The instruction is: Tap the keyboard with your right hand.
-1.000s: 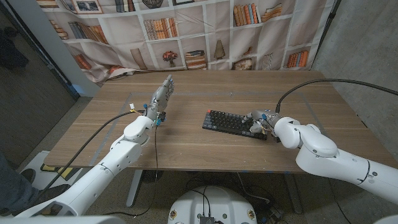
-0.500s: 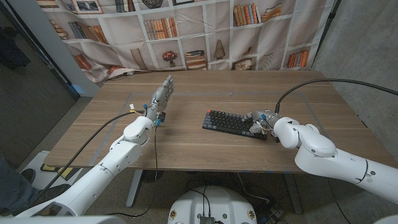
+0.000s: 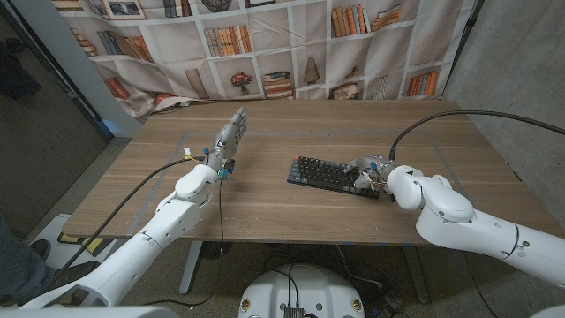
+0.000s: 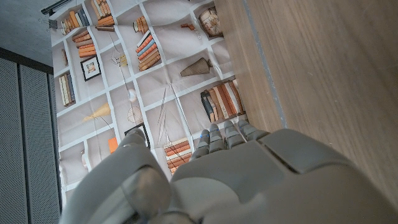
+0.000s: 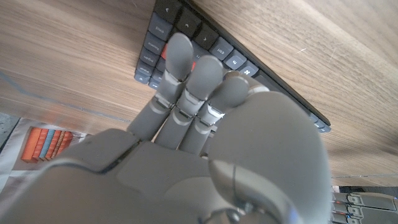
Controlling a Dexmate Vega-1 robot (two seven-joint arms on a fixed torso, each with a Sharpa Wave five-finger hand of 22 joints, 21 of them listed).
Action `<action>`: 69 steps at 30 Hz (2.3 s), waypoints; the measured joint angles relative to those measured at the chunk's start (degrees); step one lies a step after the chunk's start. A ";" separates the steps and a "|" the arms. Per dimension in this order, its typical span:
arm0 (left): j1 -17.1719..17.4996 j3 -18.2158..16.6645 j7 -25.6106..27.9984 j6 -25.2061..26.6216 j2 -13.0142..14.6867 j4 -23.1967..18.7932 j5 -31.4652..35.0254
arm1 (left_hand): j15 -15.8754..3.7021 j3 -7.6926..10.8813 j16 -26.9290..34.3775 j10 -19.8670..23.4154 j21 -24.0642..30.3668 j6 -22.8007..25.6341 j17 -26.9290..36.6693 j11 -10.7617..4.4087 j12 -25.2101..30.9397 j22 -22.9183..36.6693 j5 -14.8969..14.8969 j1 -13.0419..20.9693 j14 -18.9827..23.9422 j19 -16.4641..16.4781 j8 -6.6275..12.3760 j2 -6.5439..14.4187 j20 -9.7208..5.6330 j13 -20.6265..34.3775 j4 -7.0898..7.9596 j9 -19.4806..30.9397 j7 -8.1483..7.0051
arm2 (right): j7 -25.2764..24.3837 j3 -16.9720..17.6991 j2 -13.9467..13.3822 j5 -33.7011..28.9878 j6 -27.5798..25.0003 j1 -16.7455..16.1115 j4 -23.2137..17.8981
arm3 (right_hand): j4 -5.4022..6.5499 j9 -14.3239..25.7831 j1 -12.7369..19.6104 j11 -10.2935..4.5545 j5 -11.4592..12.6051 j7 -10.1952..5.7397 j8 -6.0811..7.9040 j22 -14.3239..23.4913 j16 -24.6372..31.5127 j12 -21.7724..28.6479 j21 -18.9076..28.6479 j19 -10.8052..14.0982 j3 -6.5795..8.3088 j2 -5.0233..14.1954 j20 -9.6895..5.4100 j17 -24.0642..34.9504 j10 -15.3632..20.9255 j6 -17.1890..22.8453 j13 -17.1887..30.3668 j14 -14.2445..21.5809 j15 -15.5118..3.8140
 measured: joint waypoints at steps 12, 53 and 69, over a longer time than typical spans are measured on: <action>-0.19 0.09 -0.27 -0.48 -0.39 0.71 -0.16 | -0.01 0.00 0.00 -0.01 0.00 0.00 0.00 0.00 -0.39 0.00 -0.22 -0.01 -0.01 0.00 0.00 -0.01 0.00 0.00 0.00 0.00 0.00 | 1.15 -0.99 0.06 -0.91 -0.74 0.69 -0.02 | -0.08 0.00 0.00 0.00 0.00 -0.09 0.00 -0.43 0.00 0.50 0.88 -0.20 0.40 0.00 0.20 -0.27 0.00 0.09 -0.24 0.00 0.00; -0.46 0.55 -1.86 -1.23 -1.01 2.43 -0.97 | -0.01 0.00 0.00 0.09 0.00 0.00 0.00 -0.10 -0.39 0.00 -0.20 -0.01 -0.02 -0.32 0.00 -0.01 0.31 0.00 0.00 -0.01 0.00 | 5.89 -4.97 0.88 -3.62 -4.04 4.02 0.93 | -0.23 -0.16 -0.21 0.00 -1.33 -0.68 0.00 -2.11 0.00 0.49 3.18 -1.33 0.87 0.22 0.70 -1.32 0.00 0.39 -0.38 0.00 0.00; -0.70 0.54 -2.16 -1.29 -0.82 2.53 -1.04 | -0.01 0.00 0.01 0.09 0.00 0.00 0.14 -0.10 -0.39 0.00 -0.20 -0.02 -0.02 -0.31 0.00 -0.01 0.31 0.00 0.00 -0.01 0.00 | 4.38 -3.84 0.72 -4.87 -4.45 3.22 -0.37 | -0.08 -0.02 -0.44 0.00 -1.77 -1.02 0.16 -2.64 0.00 0.49 4.03 -1.43 1.02 0.45 0.60 -1.59 0.00 0.80 -0.34 0.00 0.00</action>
